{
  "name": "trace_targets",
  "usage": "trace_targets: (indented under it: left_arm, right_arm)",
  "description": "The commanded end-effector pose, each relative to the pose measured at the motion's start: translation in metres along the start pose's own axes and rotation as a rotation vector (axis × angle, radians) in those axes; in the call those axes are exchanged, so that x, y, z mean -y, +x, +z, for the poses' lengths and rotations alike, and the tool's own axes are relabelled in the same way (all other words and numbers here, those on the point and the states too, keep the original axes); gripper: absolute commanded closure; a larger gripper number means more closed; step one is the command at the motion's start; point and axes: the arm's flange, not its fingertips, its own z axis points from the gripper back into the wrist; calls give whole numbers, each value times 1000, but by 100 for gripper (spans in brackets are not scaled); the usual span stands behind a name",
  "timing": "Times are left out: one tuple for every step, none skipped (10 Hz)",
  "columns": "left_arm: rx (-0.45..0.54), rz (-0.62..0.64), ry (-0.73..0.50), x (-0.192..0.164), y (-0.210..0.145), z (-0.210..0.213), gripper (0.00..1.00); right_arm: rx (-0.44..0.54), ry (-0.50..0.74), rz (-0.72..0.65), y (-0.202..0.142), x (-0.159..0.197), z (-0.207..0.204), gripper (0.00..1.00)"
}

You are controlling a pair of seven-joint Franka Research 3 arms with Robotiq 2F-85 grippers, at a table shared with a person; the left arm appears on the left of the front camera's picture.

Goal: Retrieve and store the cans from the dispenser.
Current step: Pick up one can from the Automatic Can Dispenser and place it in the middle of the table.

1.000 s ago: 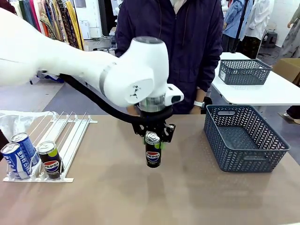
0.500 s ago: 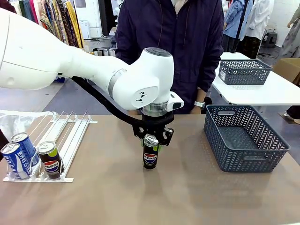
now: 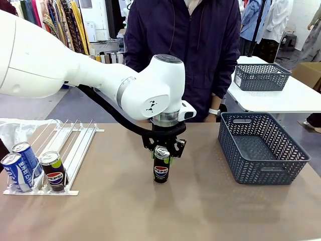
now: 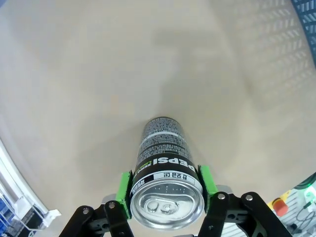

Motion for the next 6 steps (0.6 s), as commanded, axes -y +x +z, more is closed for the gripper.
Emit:
trace_targets:
  left_arm:
    - [6, -11, -32, -5, 0, 8, 0]
    - [14, -11, -32, -6, -1, 12, 0]
    - [28, -11, -38, -8, -2, 20, 0]
    - [66, -10, -44, -12, -7, 40, 0]
    - [112, 0, -57, -23, -15, 77, 0]
    - [160, 5, -77, -37, -27, 116, 0]
  right_arm:
    - [-5, 5, 5, -1, -2, 2, 0]
    - [-5, 5, 5, -1, -2, 2, 0]
    - [-5, 5, 5, -1, -2, 2, 0]
    - [-5, 5, 5, -1, -2, 2, 0]
    - [-5, 5, 5, -1, -2, 2, 0]
    - [-5, 5, 5, -1, -2, 2, 0]
